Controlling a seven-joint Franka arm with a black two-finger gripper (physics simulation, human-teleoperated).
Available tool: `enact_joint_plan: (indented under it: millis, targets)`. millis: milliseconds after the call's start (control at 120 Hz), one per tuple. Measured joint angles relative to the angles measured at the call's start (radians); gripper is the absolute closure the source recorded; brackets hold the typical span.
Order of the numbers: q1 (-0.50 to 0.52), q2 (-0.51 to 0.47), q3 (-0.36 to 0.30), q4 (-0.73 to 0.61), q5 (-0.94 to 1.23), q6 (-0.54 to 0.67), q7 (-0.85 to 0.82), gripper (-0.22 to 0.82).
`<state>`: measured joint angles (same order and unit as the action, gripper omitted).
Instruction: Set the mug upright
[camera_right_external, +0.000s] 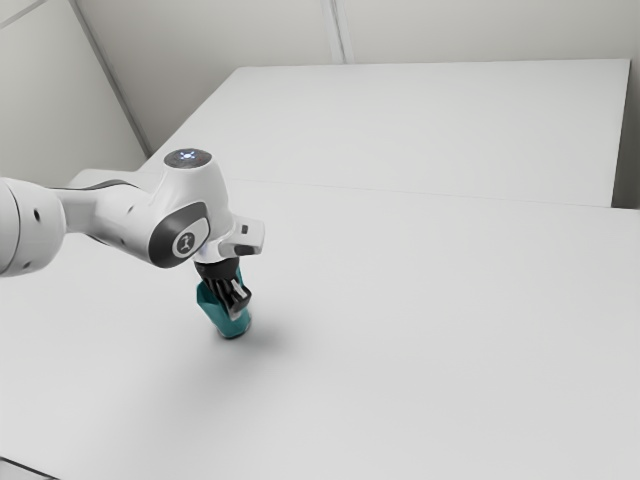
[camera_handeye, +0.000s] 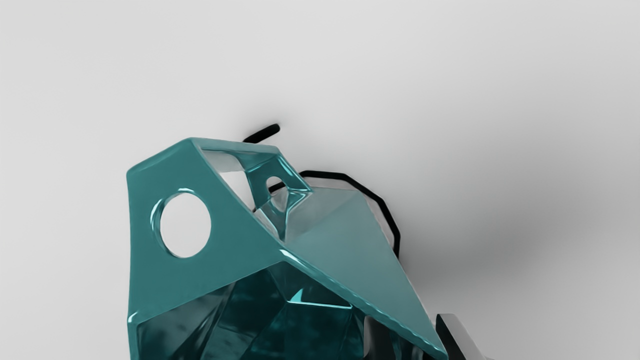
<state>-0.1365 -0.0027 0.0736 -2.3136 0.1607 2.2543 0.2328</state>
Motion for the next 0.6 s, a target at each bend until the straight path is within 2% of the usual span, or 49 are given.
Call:
enact_joint_plan:
  millis: [367, 600]
  targets:
    - [-0.002, -0.020, 0.000, 0.003, 0.003, -0.004, -0.003, 0.35]
    - [-0.003, -0.081, 0.000, 0.004, 0.007, -0.013, -0.004, 0.26]
